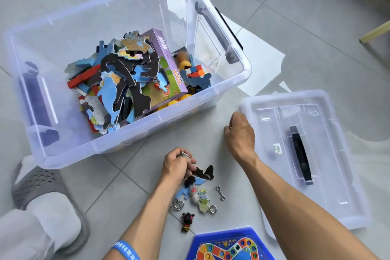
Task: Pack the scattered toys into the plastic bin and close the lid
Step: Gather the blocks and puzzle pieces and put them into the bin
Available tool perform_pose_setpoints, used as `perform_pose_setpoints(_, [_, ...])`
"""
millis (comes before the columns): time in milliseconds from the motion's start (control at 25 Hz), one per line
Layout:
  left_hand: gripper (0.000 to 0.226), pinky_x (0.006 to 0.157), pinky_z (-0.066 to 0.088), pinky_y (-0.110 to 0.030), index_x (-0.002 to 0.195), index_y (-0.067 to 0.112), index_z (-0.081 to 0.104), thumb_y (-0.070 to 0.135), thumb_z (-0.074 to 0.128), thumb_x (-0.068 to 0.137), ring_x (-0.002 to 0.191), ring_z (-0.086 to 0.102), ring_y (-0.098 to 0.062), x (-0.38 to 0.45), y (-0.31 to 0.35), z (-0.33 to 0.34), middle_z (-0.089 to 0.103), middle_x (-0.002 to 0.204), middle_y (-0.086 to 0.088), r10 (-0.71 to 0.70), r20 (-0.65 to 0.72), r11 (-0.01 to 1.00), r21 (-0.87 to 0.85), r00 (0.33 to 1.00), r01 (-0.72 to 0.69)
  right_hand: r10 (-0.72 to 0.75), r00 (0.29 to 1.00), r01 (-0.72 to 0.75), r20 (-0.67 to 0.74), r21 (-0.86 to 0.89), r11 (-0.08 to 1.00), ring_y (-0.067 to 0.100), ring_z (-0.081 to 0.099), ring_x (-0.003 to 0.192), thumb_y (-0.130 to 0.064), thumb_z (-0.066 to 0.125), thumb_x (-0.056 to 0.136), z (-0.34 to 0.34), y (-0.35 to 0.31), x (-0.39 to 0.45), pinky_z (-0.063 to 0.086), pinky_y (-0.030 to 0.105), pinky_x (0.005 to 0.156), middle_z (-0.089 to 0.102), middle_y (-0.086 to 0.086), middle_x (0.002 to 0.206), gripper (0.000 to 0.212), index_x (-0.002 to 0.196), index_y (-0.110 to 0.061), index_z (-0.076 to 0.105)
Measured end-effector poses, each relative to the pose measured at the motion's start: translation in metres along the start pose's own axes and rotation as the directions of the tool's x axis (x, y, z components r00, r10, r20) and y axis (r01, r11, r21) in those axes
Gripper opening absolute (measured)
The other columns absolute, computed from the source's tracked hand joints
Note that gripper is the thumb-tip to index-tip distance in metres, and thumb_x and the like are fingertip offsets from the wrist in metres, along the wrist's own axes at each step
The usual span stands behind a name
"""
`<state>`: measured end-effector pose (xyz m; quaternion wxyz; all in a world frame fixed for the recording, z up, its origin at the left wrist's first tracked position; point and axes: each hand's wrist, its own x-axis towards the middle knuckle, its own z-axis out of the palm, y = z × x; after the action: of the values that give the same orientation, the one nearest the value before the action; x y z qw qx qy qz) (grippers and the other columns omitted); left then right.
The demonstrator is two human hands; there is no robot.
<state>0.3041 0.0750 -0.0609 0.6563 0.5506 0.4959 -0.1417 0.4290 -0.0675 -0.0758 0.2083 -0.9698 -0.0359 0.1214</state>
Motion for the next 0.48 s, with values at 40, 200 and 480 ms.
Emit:
perform_pose_setpoints(40, [0.031, 0.039, 0.038, -0.02, 0.076, 0.006, 0.06, -0.018, 0.04, 0.07, 0.043, 0.053, -0.015, -0.005, -0.001, -0.007, 0.06, 0.065, -0.013, -0.003, -0.003, 0.999, -0.042, 1.0, 0.003, -0.002, 1.0, 0.002, -0.005, -0.008, 1.0, 0.037, 0.054, 0.085, -0.006, 0.052, 0.086, 0.0, 0.001, -0.004, 0.036, 0.039, 0.064, 0.055, 0.014, 0.1, 0.009, 0.094, -0.009, 0.047])
perform_pose_setpoints(200, [0.029, 0.043, 0.041, -0.02, 0.071, 0.01, 0.06, -0.012, 0.04, 0.068, 0.043, 0.046, -0.015, -0.031, -0.01, -0.042, 0.053, 0.059, -0.009, -0.018, -0.044, 0.995, -0.1, 0.999, 0.014, -0.054, 0.999, 0.054, 0.002, -0.178, 0.983, 0.038, 0.053, 0.099, 0.003, 0.047, 0.089, -0.002, 0.012, -0.026, 0.04, 0.041, 0.069, 0.06, 0.017, 0.108, 0.031, 0.118, -0.007, 0.052])
perform_pose_setpoints(480, [0.013, 0.041, 0.04, -0.02, 0.07, 0.01, 0.063, 0.013, 0.065, 0.083, 0.044, 0.05, -0.015, -0.083, -0.038, -0.073, 0.054, 0.059, -0.007, -0.133, -0.059, 0.95, -0.294, 0.989, 0.11, 0.433, 0.854, -0.502, 0.29, 0.677, 0.537, 0.022, 0.064, 0.086, 0.007, 0.046, 0.088, -0.035, 0.008, -0.061, 0.047, 0.031, 0.079, 0.069, 0.002, 0.085, 0.034, 0.104, -0.011, 0.069])
